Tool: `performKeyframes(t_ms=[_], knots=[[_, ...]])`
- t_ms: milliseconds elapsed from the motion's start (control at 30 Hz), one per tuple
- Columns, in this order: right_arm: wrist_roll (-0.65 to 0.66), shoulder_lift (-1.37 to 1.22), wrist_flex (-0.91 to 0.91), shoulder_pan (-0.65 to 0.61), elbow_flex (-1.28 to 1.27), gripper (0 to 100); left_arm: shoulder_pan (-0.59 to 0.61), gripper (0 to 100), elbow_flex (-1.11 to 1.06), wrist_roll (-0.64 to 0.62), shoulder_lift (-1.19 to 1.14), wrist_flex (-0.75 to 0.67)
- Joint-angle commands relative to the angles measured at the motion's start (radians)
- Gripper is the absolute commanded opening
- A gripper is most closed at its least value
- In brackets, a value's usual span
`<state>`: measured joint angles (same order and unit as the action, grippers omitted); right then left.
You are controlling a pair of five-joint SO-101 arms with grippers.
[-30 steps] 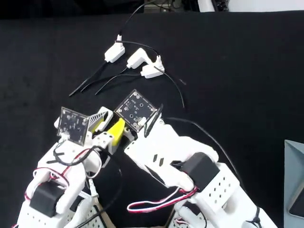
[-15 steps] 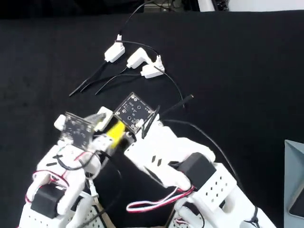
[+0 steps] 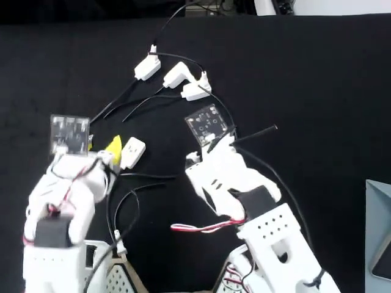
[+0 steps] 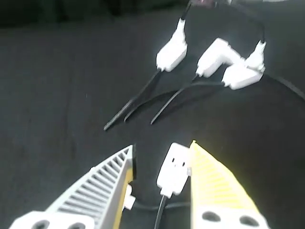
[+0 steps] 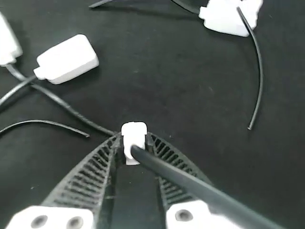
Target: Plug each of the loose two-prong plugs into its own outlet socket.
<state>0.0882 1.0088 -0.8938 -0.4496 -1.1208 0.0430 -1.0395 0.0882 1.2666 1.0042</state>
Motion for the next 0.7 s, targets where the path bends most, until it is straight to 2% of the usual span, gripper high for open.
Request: performKeyframes(t_ms=[0, 167, 300, 400, 667], knots=[[-0.008, 0.004, 0.043, 0.023, -0.021, 1.2, -0.007, 19, 0.150, 0.080, -0.249, -0.015], [-0.008, 0.004, 0.044, 0.071, -0.030, 1.2, -0.088, 19, 0.255, 0.167, -0.540, -0.017], [-0.008, 0.004, 0.046, 0.078, -0.044, 1.2, -0.133, 22, 0.312, 0.181, -0.733, -0.020], [-0.008, 0.004, 0.075, 0.077, -0.065, 1.2, -0.140, 27, 0.352, 0.181, -0.858, -0.020], [-0.008, 0.004, 0.101, 0.075, -0.099, 1.2, -0.117, 27, 0.490, 0.186, -1.123, -0.021]])
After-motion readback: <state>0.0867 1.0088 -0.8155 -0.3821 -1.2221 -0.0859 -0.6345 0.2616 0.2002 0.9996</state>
